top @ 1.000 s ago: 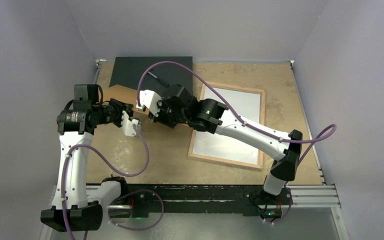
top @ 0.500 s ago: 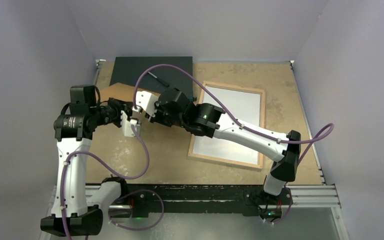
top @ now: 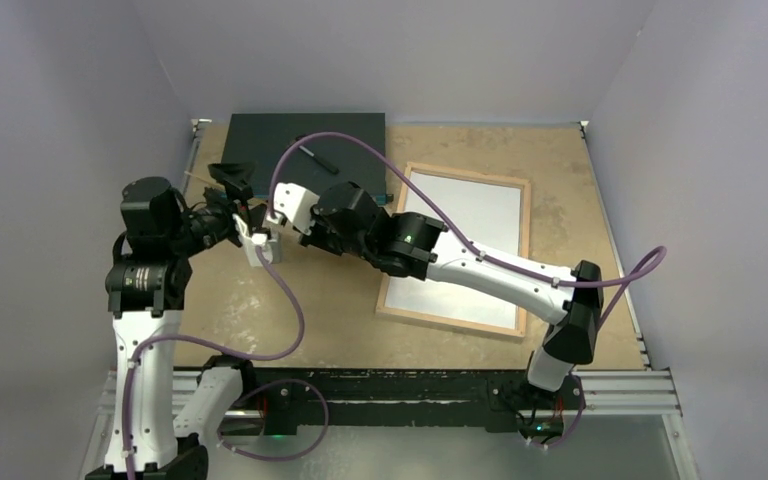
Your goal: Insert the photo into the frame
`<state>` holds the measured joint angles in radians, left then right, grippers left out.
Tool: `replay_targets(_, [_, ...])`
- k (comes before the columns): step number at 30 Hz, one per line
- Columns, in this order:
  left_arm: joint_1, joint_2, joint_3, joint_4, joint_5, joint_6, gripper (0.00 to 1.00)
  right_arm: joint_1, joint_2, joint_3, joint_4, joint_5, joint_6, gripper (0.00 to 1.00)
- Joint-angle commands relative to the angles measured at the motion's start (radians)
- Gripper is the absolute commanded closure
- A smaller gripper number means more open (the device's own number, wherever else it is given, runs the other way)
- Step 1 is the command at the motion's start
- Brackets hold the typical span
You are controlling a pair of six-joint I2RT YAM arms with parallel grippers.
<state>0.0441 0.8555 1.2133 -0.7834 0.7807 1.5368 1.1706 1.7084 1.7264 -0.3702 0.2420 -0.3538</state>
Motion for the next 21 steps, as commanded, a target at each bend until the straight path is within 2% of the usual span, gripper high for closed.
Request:
replay_targets(1, [-0.001,-0.030,-0.002,0.288,0.004,-0.252,0.16,-0.003,-0.020,0.009,0.013,0.004,0.088,1.00])
replay_targets(4, [-0.003,-0.037,0.000,0.388,-0.059,-0.431,0.14,-0.024,-0.007,0.032,0.005,0.012,0.114,1.00])
replay_targets(7, [-0.002,-0.044,0.000,0.417,-0.117,-0.541,0.13,-0.077,-0.005,0.059,0.000,-0.012,0.170,1.00])
replay_targets(10, [-0.002,-0.023,0.013,0.435,-0.183,-0.663,0.11,-0.161,-0.021,0.092,0.004,-0.064,0.241,1.00])
replay_targets(13, [-0.003,0.062,0.065,0.500,-0.270,-0.866,0.10,-0.280,-0.066,0.080,0.025,-0.163,0.332,1.00])
replay_targets(17, [-0.001,0.215,0.215,0.478,-0.409,-1.028,0.09,-0.448,-0.193,-0.048,0.123,-0.368,0.465,1.00])
replay_targets(21, [0.000,0.291,0.292,0.409,-0.461,-1.196,0.08,-0.534,-0.371,-0.276,0.355,-0.486,0.558,1.00])
